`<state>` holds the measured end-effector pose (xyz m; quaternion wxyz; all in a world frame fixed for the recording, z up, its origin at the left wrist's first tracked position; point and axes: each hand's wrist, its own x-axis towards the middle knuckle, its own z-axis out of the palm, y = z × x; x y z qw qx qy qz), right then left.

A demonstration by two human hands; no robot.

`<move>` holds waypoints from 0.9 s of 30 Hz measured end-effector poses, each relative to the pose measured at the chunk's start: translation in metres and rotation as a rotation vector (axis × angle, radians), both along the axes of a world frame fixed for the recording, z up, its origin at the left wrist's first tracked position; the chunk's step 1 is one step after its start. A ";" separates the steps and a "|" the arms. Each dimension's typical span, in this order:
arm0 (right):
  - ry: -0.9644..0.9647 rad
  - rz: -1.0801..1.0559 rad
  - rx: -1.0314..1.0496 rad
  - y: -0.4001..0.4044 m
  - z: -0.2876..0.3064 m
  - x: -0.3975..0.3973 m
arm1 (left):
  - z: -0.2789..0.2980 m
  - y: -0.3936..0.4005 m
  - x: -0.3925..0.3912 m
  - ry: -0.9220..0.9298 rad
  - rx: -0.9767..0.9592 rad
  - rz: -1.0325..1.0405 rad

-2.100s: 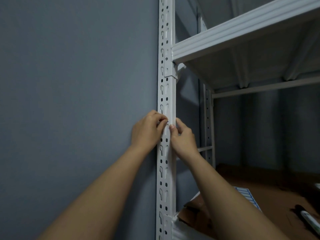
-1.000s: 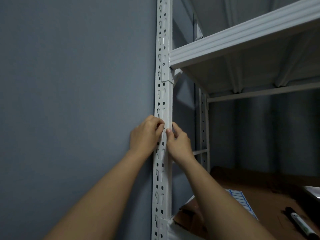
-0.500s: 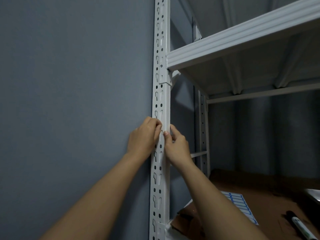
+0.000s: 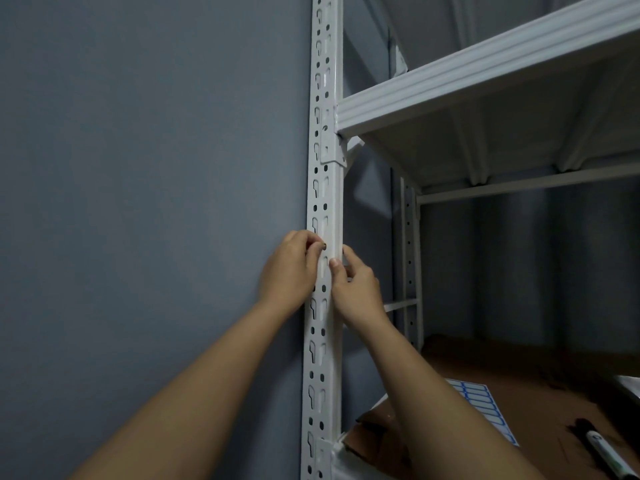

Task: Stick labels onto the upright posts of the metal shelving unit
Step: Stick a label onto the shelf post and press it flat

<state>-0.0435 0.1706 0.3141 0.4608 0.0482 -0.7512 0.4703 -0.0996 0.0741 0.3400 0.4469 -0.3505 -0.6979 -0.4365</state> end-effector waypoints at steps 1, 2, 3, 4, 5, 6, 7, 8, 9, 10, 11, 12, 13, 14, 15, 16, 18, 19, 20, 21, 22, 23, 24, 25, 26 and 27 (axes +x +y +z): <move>-0.002 0.003 -0.003 -0.001 0.000 0.000 | 0.000 0.000 0.001 -0.012 0.016 -0.011; -0.004 -0.002 0.000 -0.002 0.000 0.000 | -0.001 0.000 0.001 -0.025 0.030 -0.020; -0.002 -0.014 0.008 -0.003 0.000 0.000 | -0.001 0.000 0.002 -0.042 0.041 -0.030; -0.004 -0.037 0.023 -0.004 0.000 -0.001 | -0.002 -0.001 0.003 -0.063 0.049 -0.046; -0.013 -0.065 0.043 -0.004 0.000 -0.002 | -0.003 -0.002 0.005 -0.088 0.055 -0.063; -0.033 -0.093 0.068 -0.005 0.001 -0.002 | -0.003 -0.003 0.007 -0.108 0.061 -0.081; -0.060 -0.118 0.100 -0.005 0.001 0.000 | -0.004 -0.004 0.009 -0.127 0.068 -0.095; -0.091 -0.144 0.127 -0.005 0.000 0.003 | -0.004 -0.006 0.011 -0.146 0.074 -0.106; -0.114 -0.166 0.137 -0.004 0.000 0.006 | -0.004 -0.007 0.014 -0.168 0.076 -0.115; -0.123 -0.181 0.131 -0.003 -0.001 0.010 | -0.004 -0.009 0.018 -0.189 0.076 -0.126; -0.110 -0.182 0.110 -0.002 -0.003 0.014 | -0.004 -0.010 0.023 -0.206 0.078 -0.144; -0.078 -0.171 0.076 -0.002 -0.004 0.020 | -0.004 -0.011 0.027 -0.217 0.081 -0.168; -0.025 -0.152 0.043 -0.002 -0.006 0.025 | -0.005 -0.012 0.032 -0.225 0.080 -0.195; 0.040 -0.131 0.026 -0.002 -0.007 0.031 | -0.006 -0.013 0.037 -0.234 0.075 -0.219; 0.098 -0.110 0.025 -0.002 -0.007 0.036 | -0.007 -0.013 0.042 -0.245 0.065 -0.237; 0.138 -0.082 0.030 -0.003 -0.006 0.042 | -0.009 -0.014 0.047 -0.256 0.055 -0.256; 0.165 -0.020 0.042 -0.005 -0.005 0.056 | -0.012 -0.016 0.056 -0.275 0.044 -0.301; 0.168 0.006 0.042 -0.006 -0.005 0.063 | -0.014 -0.017 0.062 -0.283 0.041 -0.323; 0.166 0.023 0.045 -0.007 -0.005 0.070 | -0.015 -0.018 0.067 -0.290 0.038 -0.342; 0.166 0.028 0.049 -0.008 -0.006 0.076 | -0.016 -0.020 0.072 -0.295 0.034 -0.357; 0.167 0.019 0.053 -0.010 -0.006 0.082 | -0.016 -0.021 0.077 -0.299 0.030 -0.369; 0.169 0.007 0.051 -0.011 -0.007 0.088 | -0.016 -0.022 0.082 -0.305 0.028 -0.380; 0.170 -0.003 0.048 -0.012 -0.007 0.093 | -0.016 -0.023 0.088 -0.312 0.027 -0.391; 0.166 -0.007 0.049 -0.013 -0.006 0.098 | -0.015 -0.025 0.094 -0.314 0.024 -0.401; 0.163 -0.005 0.056 -0.014 -0.006 0.104 | -0.014 -0.026 0.100 -0.315 0.022 -0.412; 0.167 -0.004 0.062 -0.015 -0.006 0.110 | -0.014 -0.027 0.107 -0.314 0.020 -0.420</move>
